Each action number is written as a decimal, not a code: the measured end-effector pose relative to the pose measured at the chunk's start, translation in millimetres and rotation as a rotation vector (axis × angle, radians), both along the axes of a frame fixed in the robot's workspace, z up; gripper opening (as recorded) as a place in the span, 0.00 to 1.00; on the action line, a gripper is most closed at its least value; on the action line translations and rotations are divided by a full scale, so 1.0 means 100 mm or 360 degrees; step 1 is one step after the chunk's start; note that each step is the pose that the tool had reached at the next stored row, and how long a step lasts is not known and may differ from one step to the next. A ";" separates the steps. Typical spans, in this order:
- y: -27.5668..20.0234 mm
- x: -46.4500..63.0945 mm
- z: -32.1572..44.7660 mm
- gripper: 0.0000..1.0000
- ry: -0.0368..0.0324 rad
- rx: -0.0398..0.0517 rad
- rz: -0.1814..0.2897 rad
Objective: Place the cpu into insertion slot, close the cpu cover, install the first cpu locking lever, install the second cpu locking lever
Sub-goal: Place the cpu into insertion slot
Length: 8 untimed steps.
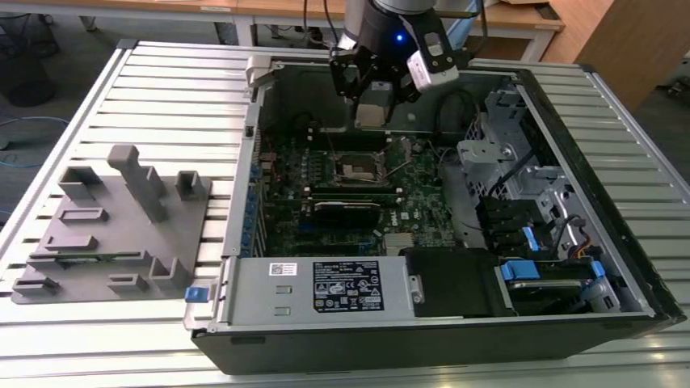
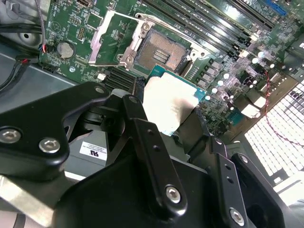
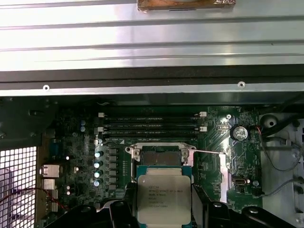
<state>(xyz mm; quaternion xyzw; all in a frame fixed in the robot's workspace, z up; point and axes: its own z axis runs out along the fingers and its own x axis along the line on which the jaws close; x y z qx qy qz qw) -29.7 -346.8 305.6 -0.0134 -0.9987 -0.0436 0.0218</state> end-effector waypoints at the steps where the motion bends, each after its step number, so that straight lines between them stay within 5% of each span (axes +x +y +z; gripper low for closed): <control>1: 0.000 0.00 -0.011 0.54 -0.0002 0.0000 0.0000; 8: 0.000 0.00 -0.076 0.54 -0.0009 0.0000 0.0000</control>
